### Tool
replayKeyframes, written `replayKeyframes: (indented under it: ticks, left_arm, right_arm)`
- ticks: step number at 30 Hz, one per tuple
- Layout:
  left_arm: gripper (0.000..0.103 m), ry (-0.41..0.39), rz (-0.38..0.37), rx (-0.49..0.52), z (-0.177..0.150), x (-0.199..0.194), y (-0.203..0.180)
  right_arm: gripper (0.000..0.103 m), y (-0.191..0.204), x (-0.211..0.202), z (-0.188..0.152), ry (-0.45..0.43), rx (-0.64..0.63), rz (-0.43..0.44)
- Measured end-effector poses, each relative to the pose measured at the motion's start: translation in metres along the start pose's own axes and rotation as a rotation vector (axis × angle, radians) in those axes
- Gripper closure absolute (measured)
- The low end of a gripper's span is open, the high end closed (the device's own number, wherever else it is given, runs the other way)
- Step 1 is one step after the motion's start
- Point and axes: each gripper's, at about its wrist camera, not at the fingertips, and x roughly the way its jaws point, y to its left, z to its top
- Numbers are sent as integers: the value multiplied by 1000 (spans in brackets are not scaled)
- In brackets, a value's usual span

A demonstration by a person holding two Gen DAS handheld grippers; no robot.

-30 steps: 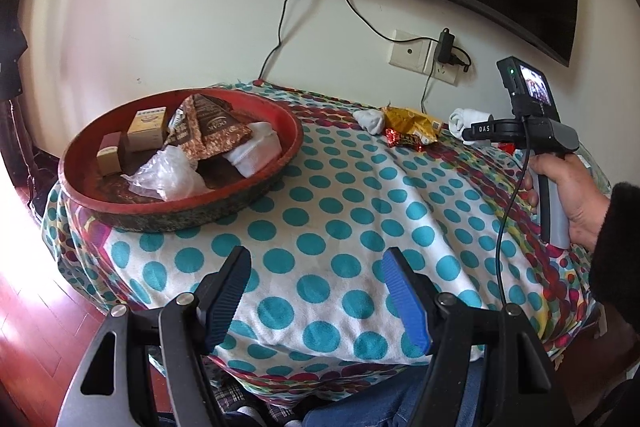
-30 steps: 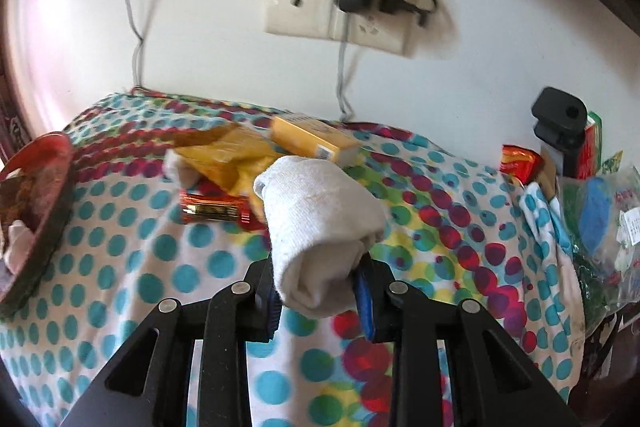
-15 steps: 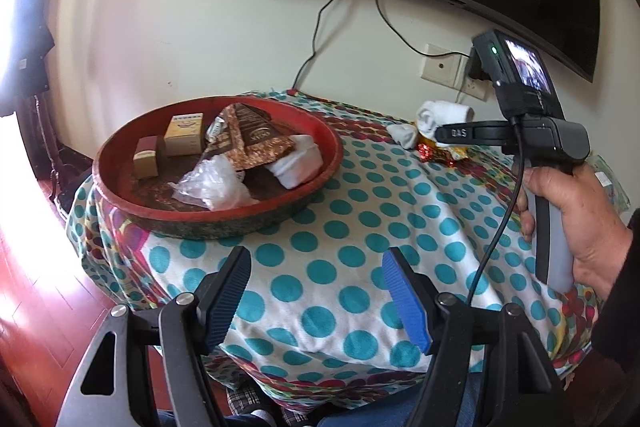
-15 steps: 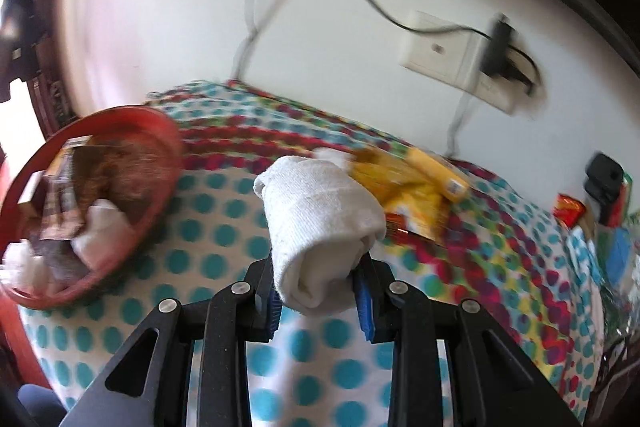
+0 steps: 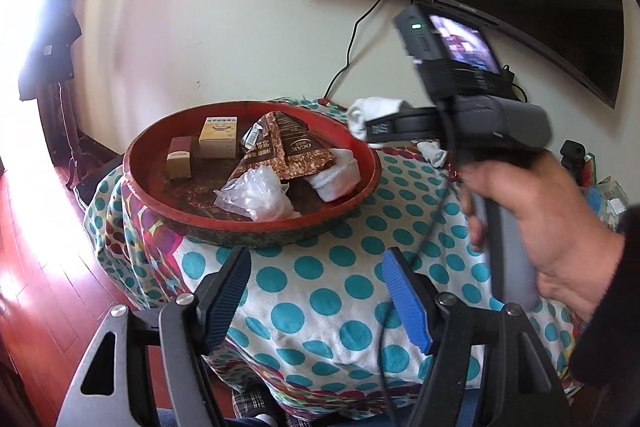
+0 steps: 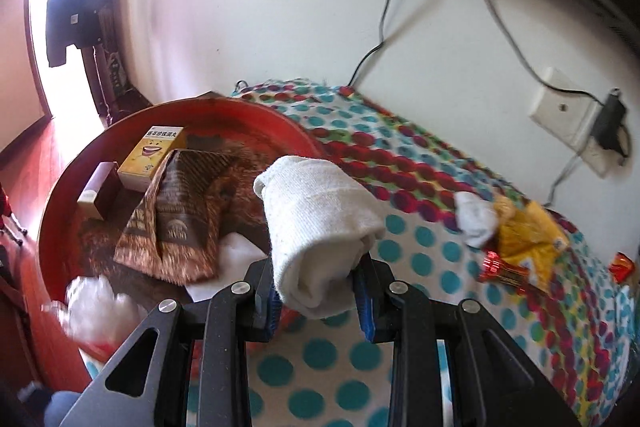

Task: Organize objects
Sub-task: 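Carry the white sock over the red tray and open the right gripper, then move the empty right gripper back over the table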

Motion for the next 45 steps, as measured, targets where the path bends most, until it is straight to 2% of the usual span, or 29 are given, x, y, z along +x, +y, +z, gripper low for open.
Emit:
replayKeyframes:
  ticks: [12, 13, 15, 16, 23, 26, 28, 32, 35, 39, 42, 45]
  left_arm:
    - [33, 14, -9, -48, 3, 5, 17]
    - [33, 20, -11, -56, 3, 6, 19]
    - [33, 29, -14, -70, 3, 8, 23]
    - [33, 32, -16, -76, 3, 9, 24]
    - [33, 27, -21, -81, 4, 7, 23]
    - [33, 21, -19, -70, 4, 6, 20]
    - [33, 15, -18, -63, 3, 6, 18]
    - [33, 1, -28, -34, 3, 3, 11]
    - [33, -12, -39, 4, 1, 0, 0]
    - [33, -33, -57, 49, -1, -5, -14]
    - [33, -32, -61, 95, -5, -3, -27]
    - [33, 2, -66, 121, -11, 8, -41]
  right_arm:
    - [74, 28, 52, 35, 50, -23, 34]
    - [72, 31, 55, 39, 56, -25, 43]
    - [59, 40, 61, 43, 63, -33, 32]
    - [47, 43, 64, 44, 72, -36, 24]
    - [44, 48, 54, 47, 28, -38, 23]
    - [32, 39, 35, 51, -28, -11, 37]
    - [30, 30, 21, 53, -63, 9, 42]
    - [17, -10, -19, 40, -125, 74, -1]
    - [14, -63, -37, 8, -126, 160, -83]
    - [13, -140, -40, -45, -49, 250, -263]
    - [13, -196, -43, -86, -16, 361, -346]
    - [13, -237, -44, -109, -9, 455, -398]
